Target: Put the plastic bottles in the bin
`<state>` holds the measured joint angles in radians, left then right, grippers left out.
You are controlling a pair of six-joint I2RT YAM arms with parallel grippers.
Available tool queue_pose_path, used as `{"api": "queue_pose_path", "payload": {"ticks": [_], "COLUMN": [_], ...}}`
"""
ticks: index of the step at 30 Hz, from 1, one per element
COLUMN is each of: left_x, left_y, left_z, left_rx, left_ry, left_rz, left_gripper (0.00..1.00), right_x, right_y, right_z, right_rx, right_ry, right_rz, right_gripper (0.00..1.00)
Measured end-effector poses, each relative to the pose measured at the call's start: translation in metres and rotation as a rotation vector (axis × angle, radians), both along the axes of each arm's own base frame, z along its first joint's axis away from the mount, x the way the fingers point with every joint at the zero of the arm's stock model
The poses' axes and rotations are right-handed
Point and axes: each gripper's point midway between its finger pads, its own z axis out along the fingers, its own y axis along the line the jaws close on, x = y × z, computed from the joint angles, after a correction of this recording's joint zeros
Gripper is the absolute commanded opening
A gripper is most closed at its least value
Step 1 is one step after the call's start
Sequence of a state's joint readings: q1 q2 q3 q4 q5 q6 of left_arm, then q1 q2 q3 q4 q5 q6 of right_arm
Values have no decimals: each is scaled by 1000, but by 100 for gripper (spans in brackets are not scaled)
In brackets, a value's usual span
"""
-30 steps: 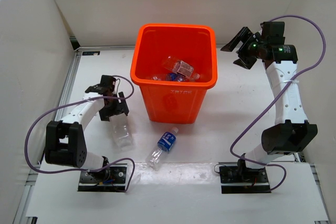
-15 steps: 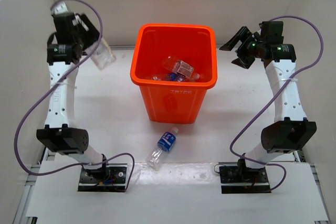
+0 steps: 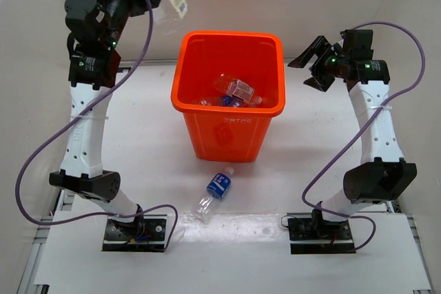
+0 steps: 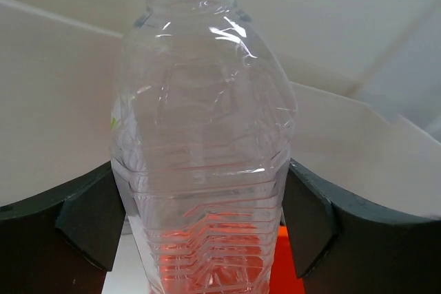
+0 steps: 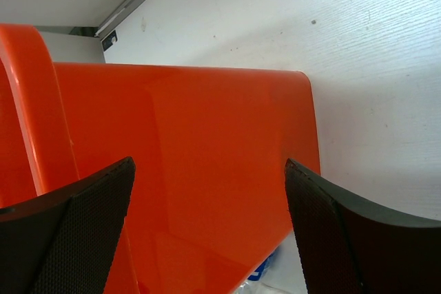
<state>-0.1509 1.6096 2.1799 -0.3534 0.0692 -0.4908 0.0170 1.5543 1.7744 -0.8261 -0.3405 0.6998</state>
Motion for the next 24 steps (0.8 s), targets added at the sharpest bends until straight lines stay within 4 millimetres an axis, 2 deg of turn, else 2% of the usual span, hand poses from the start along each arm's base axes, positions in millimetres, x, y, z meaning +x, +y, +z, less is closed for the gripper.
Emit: {"api": "queue_pose_path", "payload": {"ticks": [3,6,8,9,11,13,15,18,21,24], "left_x": [-21,-38,-47,-50,-54,-58,-59,-59,-63,-72], "left_y": [-45,-83,-110,-121,-141,-154,-151,-131,-98,-57], "left_z": [19,15,-7,-20,-49,-67,-73,-50,-14,-1], "left_rx": [22,38,65,82,120,166,219,303,348,381], "left_ry": [-84,-101,-64,-41,23,68,83,16,-73,-96], "left_rz": [-146,-269,-340,-368,-415,-446,-435,-343,-207,-61], "left_gripper": [79,82,92,100,100,100,100,100,100,100], "right_x": [-3,-4,-4,-5,-5,-5,-6,-7,-7,-6], "right_y": [1,3,5,6,8,8,8,9,9,10], "right_z": [0,0,0,-1,-2,-2,-2,-5,-5,-4], "right_rx": [3,5,6,7,8,9,10,12,14,16], "right_ry": [-5,-8,-11,-9,-5,-4,-7,-1,-2,-5], "right_rz": [4,10,15,16,20,22,22,22,23,25], "right_gripper": [90,90,90,90,90,90,90,90,90,90]}}
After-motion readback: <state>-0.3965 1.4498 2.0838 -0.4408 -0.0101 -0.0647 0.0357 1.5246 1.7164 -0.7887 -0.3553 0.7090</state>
